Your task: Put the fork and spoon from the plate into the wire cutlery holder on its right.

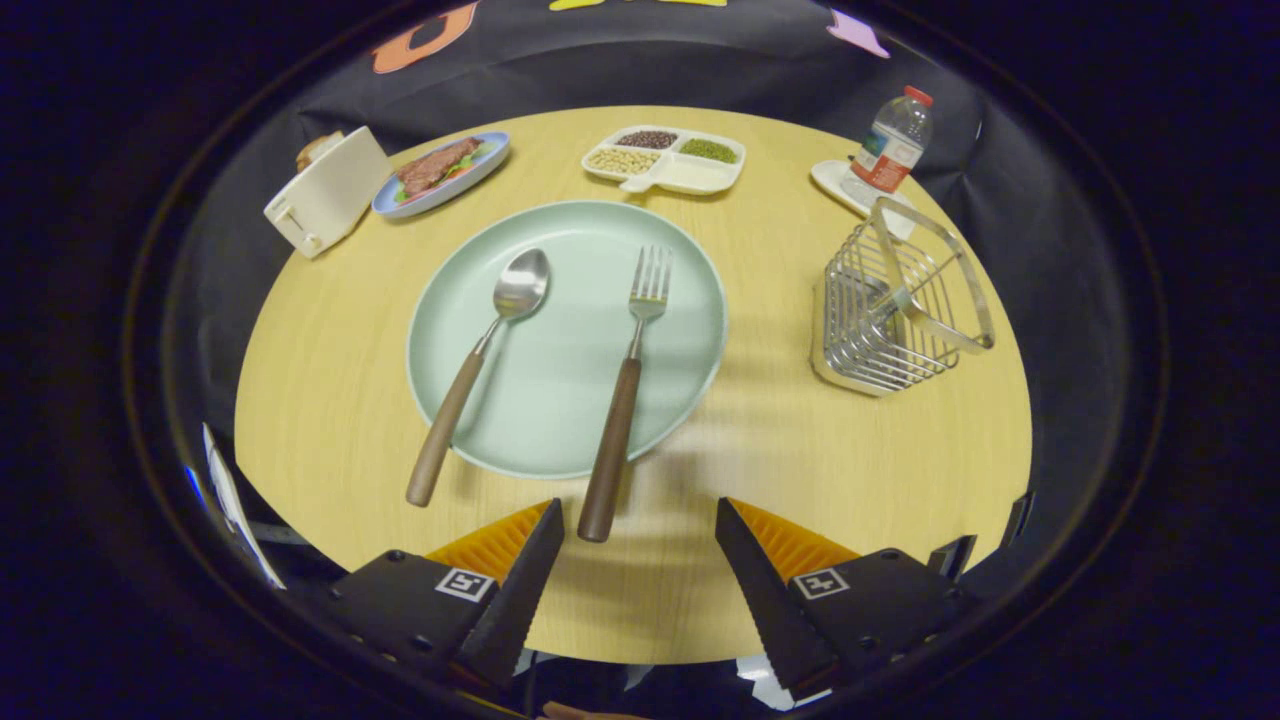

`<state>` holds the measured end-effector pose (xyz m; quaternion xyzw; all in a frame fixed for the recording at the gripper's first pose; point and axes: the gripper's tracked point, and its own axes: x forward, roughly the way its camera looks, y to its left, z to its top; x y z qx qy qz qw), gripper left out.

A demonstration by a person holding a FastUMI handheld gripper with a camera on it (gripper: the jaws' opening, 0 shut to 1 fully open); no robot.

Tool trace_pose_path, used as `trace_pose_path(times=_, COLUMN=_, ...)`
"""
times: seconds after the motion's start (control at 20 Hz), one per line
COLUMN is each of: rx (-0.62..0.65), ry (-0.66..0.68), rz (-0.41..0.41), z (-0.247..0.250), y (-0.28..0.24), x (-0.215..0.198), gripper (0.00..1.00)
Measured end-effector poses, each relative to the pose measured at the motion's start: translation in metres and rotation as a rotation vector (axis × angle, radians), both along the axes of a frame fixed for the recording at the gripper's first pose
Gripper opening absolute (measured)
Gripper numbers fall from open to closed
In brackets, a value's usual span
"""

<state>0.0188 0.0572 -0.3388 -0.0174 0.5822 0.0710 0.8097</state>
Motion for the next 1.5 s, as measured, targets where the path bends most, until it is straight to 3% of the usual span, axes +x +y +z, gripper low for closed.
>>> trace_pose_path(times=0.2, rx=-0.012, ry=0.086, rz=0.003, z=-0.005, y=0.002, x=0.006, gripper=0.82)
trace_pose_path(times=0.35, rx=-0.036, ry=0.103, rz=-0.007, z=-0.010, y=-0.003, x=0.008, gripper=0.29)
trace_pose_path(times=0.45, rx=-0.040, ry=0.084, rz=-0.011, z=-0.007, y=-0.004, x=0.010, gripper=0.13)
trace_pose_path(times=0.75, rx=-0.005, ry=0.039, rz=-0.017, z=0.000, y=-0.010, x=0.009, gripper=0.01)
trace_pose_path(times=1.2, rx=0.031, ry=-0.087, rz=-0.004, z=0.043, y=-0.028, x=-0.006, gripper=0.01)
trace_pose_path(times=1.5, rx=0.059, ry=-0.166, rz=-0.049, z=0.082, y=-0.059, x=-0.017, gripper=0.01)
